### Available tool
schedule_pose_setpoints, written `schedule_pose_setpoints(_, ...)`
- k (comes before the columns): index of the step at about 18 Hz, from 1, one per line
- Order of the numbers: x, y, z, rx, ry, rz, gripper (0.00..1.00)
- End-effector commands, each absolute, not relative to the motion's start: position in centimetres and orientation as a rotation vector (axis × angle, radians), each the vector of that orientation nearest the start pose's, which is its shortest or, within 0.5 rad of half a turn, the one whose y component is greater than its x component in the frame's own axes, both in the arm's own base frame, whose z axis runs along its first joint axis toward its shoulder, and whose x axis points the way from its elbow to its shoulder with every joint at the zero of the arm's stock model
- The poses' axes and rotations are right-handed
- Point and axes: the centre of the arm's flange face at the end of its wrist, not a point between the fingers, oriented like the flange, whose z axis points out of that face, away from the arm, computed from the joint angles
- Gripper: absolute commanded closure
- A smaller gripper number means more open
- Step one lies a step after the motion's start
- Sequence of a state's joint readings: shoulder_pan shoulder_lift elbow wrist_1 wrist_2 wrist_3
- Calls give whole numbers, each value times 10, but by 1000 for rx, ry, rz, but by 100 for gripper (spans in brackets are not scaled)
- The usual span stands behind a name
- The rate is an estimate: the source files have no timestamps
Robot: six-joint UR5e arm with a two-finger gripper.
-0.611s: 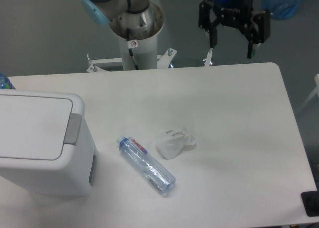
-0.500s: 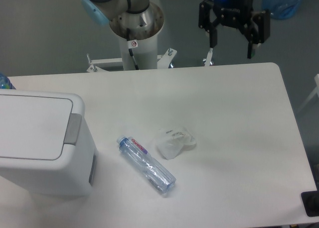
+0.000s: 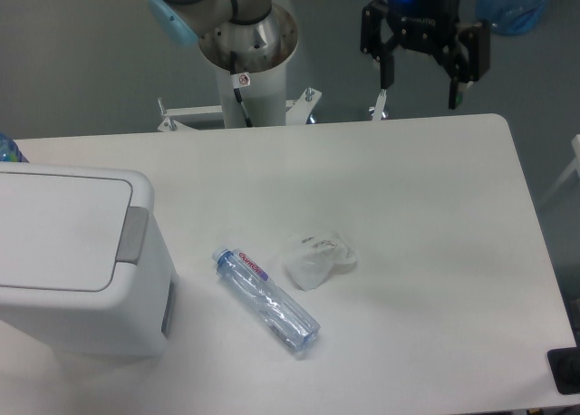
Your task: Open the trash can
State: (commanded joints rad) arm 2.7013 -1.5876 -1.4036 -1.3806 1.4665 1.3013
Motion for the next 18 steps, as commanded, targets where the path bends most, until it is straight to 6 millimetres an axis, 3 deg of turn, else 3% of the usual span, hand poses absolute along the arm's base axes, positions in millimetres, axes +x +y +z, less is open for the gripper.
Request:
schedule_pose_setpoints(6, -388, 389, 583, -2834, -56, 380, 0)
schedule_pose_setpoints(11, -354, 457, 564, -2714, -383, 310, 0)
schedule_pose_setpoints(16, -315, 498, 548, -2689, -465, 216, 0)
schedule_pose_setpoints(18, -309, 508, 539, -2675, -546, 157, 0)
